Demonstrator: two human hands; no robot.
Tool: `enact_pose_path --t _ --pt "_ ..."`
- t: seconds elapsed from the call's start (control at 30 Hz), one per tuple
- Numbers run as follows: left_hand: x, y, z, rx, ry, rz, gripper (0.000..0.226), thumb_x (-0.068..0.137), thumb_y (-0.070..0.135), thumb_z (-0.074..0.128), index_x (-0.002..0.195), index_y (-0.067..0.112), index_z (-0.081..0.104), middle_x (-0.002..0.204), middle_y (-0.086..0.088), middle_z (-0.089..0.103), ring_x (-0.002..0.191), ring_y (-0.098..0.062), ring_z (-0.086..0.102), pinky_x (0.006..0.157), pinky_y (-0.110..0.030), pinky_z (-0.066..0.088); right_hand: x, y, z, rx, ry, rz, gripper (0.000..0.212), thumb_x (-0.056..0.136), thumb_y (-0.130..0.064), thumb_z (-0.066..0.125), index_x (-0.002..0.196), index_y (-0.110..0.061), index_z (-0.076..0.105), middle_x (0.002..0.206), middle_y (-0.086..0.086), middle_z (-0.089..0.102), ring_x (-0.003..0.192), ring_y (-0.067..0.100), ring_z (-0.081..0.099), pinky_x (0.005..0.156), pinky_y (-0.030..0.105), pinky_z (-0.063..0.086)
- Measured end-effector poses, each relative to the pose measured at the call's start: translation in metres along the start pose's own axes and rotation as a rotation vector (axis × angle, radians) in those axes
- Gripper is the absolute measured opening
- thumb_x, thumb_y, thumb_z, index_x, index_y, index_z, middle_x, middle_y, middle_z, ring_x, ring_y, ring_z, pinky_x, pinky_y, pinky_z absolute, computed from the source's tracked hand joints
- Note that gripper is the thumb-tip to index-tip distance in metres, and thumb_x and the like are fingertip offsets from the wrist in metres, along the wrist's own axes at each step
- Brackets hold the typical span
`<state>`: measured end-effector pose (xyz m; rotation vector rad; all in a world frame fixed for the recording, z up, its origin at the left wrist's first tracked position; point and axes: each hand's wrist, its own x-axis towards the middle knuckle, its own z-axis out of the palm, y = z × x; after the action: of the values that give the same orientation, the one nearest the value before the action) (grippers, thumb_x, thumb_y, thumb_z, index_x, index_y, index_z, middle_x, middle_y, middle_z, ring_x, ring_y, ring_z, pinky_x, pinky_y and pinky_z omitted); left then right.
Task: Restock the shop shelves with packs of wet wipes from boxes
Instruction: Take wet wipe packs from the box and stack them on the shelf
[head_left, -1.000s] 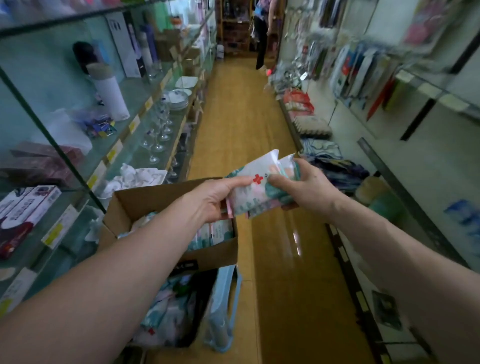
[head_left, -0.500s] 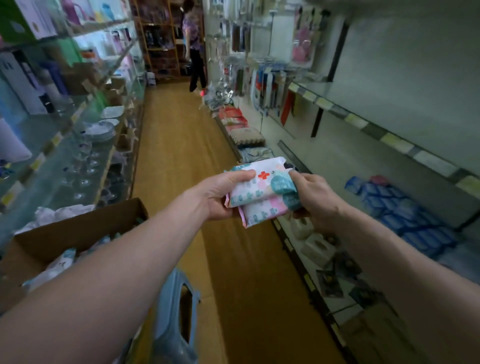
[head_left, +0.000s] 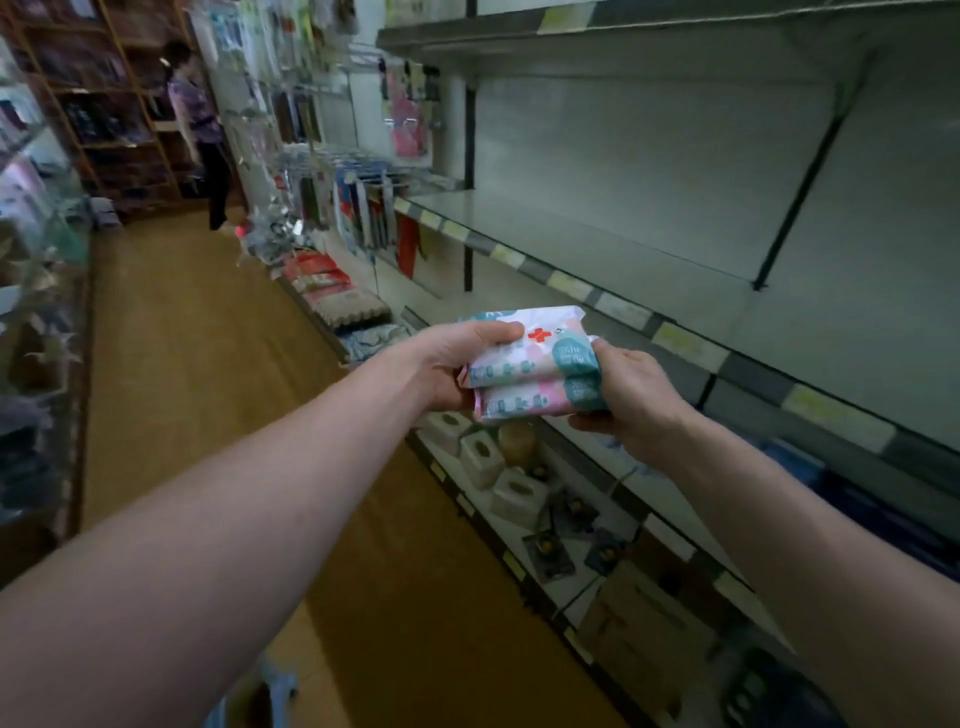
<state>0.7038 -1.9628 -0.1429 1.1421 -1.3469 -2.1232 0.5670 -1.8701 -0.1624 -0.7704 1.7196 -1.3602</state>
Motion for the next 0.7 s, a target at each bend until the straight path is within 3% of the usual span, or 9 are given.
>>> enact_pose_path --t 0.13,0.23,0.3,0.43,0.53,0.7 --pt "0.034 0.017 0.037 0.061 -0.081 -0.005 0.017 0.092 0.015 0.061 0.105 0.005 0.057 0.091 -0.013 0.072 0.08 -0.026 0.069 0.076 -0.043 0.057 0.01 -0.003 -0.035 0.069 0.104 -0.014 0.035 0.104 -0.034 0.033 0.109 -0.01 0.059 0.078 0.007 0.068 0.052 0.013 0.067 0.041 0.022 0.048" --pt "0.064 0.025 0.062 0.095 -0.139 -0.018 0.03 0.088 0.014 0.064 0.116 0.006 0.056 0.096 -0.014 0.073 0.079 -0.027 0.071 0.068 -0.043 0.059 0.02 -0.008 -0.06 0.086 0.189 -0.019 0.034 0.105 -0.032 0.032 0.103 -0.012 0.059 0.078 0.005 0.066 0.053 0.012 0.065 0.043 0.024 0.051" --pt "0.082 0.031 0.079 0.136 -0.184 -0.031 0.022 0.089 0.016 0.063 0.109 0.006 0.057 0.089 -0.012 0.074 0.074 -0.026 0.071 0.066 -0.042 0.06 0.028 -0.009 -0.075 0.096 0.242 0.0 0.034 0.105 -0.033 0.031 0.098 -0.015 0.059 0.081 0.006 0.067 0.058 0.013 0.066 0.044 0.024 0.051" --pt "0.118 0.04 0.11 0.201 -0.282 -0.038 0.013 0.09 0.016 0.063 0.1 0.007 0.059 0.086 -0.01 0.073 0.076 -0.025 0.069 0.077 -0.045 0.057 0.046 -0.009 -0.103 0.121 0.369 0.023 0.033 0.104 -0.031 0.033 0.101 -0.014 0.06 0.083 0.007 0.067 0.059 0.014 0.065 0.041 0.022 0.048" --pt "0.145 0.047 0.134 0.223 -0.357 -0.066 0.02 0.086 0.017 0.067 0.102 0.007 0.059 0.086 -0.012 0.073 0.074 -0.026 0.071 0.074 -0.045 0.058 0.058 -0.008 -0.123 0.153 0.485 0.039 0.031 0.103 -0.024 0.033 0.103 -0.01 0.061 0.082 0.008 0.066 0.061 0.015 0.063 0.041 0.021 0.048" --pt "0.176 0.048 0.179 0.303 -0.496 -0.092 0.023 0.083 0.021 0.07 0.1 0.006 0.062 0.085 -0.013 0.073 0.07 -0.026 0.07 0.066 -0.04 0.06 0.061 -0.003 -0.153 0.343 0.639 0.052 0.034 0.104 -0.029 0.036 0.088 -0.014 0.062 0.077 0.007 0.069 0.061 0.018 0.066 0.047 0.027 0.054"
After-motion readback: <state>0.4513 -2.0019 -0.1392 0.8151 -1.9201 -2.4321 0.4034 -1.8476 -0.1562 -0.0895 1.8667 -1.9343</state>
